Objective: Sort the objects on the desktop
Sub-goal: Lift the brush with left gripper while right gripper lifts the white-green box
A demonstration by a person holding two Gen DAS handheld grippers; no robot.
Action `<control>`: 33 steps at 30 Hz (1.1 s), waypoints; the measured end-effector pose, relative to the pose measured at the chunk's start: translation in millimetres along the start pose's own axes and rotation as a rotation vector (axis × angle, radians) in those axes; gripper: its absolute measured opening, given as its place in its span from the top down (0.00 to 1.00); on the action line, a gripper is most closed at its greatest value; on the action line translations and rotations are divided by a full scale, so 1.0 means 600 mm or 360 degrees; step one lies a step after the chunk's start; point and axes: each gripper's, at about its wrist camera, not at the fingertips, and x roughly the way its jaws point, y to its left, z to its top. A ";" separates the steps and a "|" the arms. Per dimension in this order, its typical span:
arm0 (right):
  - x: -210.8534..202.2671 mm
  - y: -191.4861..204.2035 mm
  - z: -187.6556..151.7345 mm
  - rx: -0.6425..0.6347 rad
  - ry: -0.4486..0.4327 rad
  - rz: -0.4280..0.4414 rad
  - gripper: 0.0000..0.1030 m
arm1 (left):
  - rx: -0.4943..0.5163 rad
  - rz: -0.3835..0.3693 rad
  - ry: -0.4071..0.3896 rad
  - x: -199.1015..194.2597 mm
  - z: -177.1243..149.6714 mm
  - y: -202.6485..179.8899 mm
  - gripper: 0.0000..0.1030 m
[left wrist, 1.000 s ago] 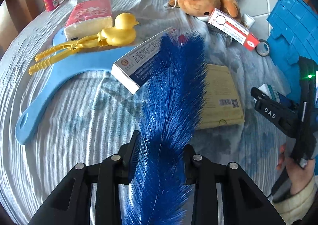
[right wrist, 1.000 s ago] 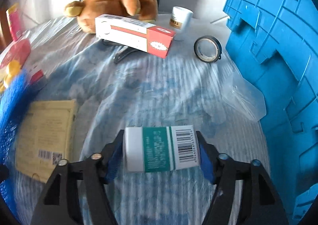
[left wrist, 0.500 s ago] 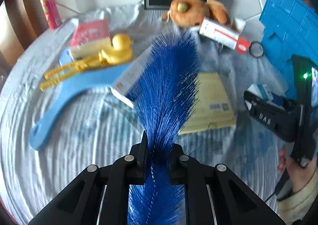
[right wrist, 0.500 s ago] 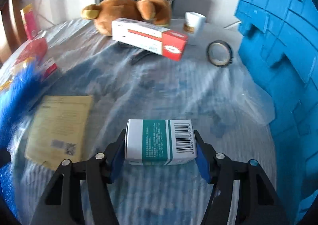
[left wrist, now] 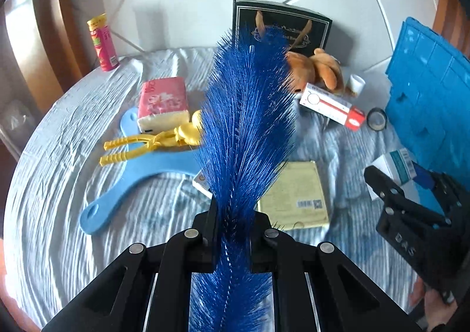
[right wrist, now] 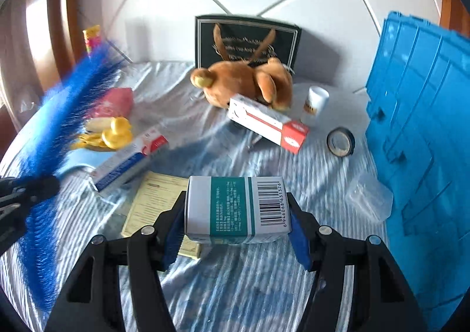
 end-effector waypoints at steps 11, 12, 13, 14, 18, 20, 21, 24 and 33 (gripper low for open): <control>-0.116 -0.002 0.031 -0.0054 -0.0179 0.0105 0.41 | -0.0020 0.0038 -0.0180 -0.101 0.007 -0.029 0.89; -0.131 -0.003 0.036 -0.0054 -0.0203 0.0114 0.41 | -0.0024 0.0035 -0.0202 -0.114 0.009 -0.028 0.89; -0.148 -0.003 0.041 -0.0051 -0.0230 0.0122 0.41 | -0.0024 0.0030 -0.0226 -0.128 0.012 -0.026 0.89; -0.166 -0.003 0.046 -0.0047 -0.0257 0.0129 0.41 | -0.0018 0.0027 -0.0260 -0.146 0.016 -0.023 0.89; -0.246 0.004 0.066 -0.0031 -0.0390 0.0100 0.41 | 0.0001 -0.0013 -0.0392 -0.211 0.032 -0.014 0.89; -0.283 0.008 0.074 -0.0019 -0.0436 0.0090 0.41 | 0.0011 -0.0046 -0.0459 -0.246 0.038 -0.010 0.89; -0.311 0.011 0.080 -0.0012 -0.0468 0.0093 0.41 | 0.0023 -0.0059 -0.0491 -0.262 0.041 -0.009 0.89; -0.379 0.012 0.092 -0.0001 -0.0555 0.0034 0.41 | 0.0066 -0.0097 -0.0592 -0.312 0.056 -0.011 0.89; -0.561 -0.079 0.134 0.0097 -0.0724 -0.0153 0.41 | 0.0264 -0.0143 -0.0825 -0.426 0.139 -0.091 0.89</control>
